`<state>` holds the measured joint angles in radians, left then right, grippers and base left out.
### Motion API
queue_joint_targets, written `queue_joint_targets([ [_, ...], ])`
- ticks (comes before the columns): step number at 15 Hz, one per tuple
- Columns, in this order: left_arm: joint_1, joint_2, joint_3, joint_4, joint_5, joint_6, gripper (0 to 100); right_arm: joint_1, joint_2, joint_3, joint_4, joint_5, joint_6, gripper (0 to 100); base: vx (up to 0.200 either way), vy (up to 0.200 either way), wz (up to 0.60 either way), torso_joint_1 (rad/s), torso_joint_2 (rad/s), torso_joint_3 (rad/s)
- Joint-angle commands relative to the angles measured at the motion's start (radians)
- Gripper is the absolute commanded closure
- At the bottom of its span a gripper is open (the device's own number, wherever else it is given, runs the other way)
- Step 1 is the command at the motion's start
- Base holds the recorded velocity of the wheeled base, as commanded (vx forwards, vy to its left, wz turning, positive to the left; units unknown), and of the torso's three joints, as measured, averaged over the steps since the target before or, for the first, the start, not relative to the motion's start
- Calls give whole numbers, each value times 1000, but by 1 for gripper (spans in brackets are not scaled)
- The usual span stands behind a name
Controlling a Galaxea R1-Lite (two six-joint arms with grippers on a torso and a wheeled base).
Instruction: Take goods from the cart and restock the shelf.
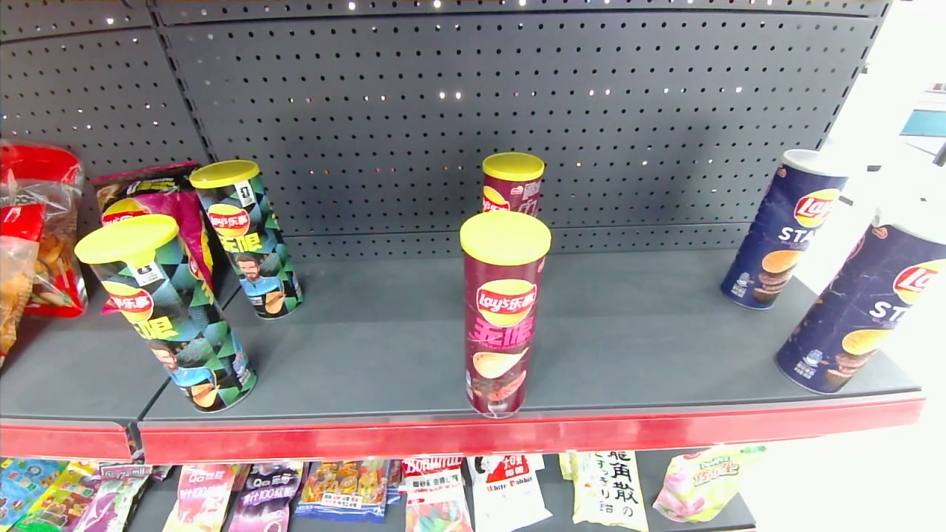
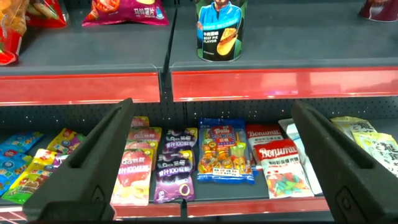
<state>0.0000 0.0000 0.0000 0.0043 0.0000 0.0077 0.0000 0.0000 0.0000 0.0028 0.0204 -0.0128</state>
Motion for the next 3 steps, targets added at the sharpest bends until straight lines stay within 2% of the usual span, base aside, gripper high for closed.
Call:
queue_joint_targets([
  [1,0,0,0,0,0,0,0,0,0,0,0,-5,0,0,0,0,0,0,0,0],
  [3,0,0,0,0,0,0,0,0,0,0,0,-5,0,0,0,0,0,0,0,0],
])
